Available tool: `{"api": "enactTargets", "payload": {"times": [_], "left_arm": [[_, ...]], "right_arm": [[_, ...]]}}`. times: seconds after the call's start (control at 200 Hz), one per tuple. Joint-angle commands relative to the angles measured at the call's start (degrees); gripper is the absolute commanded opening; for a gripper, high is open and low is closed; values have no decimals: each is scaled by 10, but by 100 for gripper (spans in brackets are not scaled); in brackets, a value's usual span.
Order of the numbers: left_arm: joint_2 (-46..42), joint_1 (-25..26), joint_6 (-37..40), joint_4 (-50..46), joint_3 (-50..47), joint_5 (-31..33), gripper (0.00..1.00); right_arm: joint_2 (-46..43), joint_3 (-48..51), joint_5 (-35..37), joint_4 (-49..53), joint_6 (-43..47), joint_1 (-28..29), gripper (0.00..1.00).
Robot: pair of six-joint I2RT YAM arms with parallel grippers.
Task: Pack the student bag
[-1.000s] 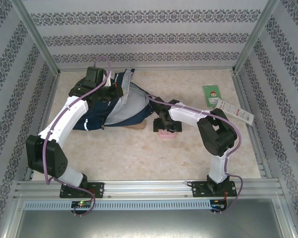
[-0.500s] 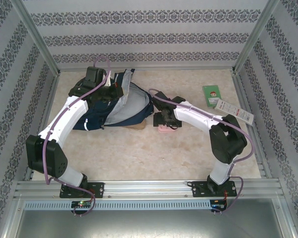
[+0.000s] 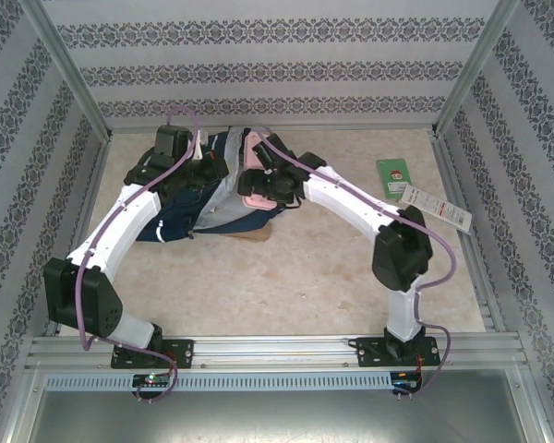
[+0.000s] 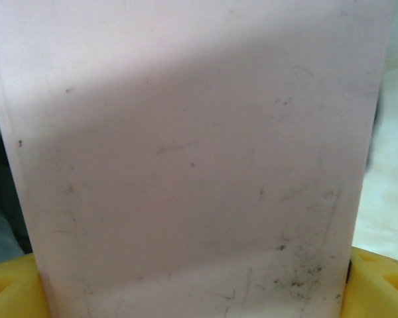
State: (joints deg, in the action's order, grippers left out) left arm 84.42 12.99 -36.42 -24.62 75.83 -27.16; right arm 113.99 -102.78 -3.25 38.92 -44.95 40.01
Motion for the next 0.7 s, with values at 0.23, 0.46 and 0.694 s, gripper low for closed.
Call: {"api": "enactTargets", "payload": {"times": [0.23,0.46,0.694], "left_arm": [[-58,-5,-49,109,-22,-24,0],[-58,-5,-58,120,-36,-30,0],[-56,-5,-53,114,-40,-31,0]], "right_arm": [[159,-115,-69,-27,-95,6,76],[239,-216,-94,35,-83,15,82],[213,-186,-90,39,-61,17,98]]}}
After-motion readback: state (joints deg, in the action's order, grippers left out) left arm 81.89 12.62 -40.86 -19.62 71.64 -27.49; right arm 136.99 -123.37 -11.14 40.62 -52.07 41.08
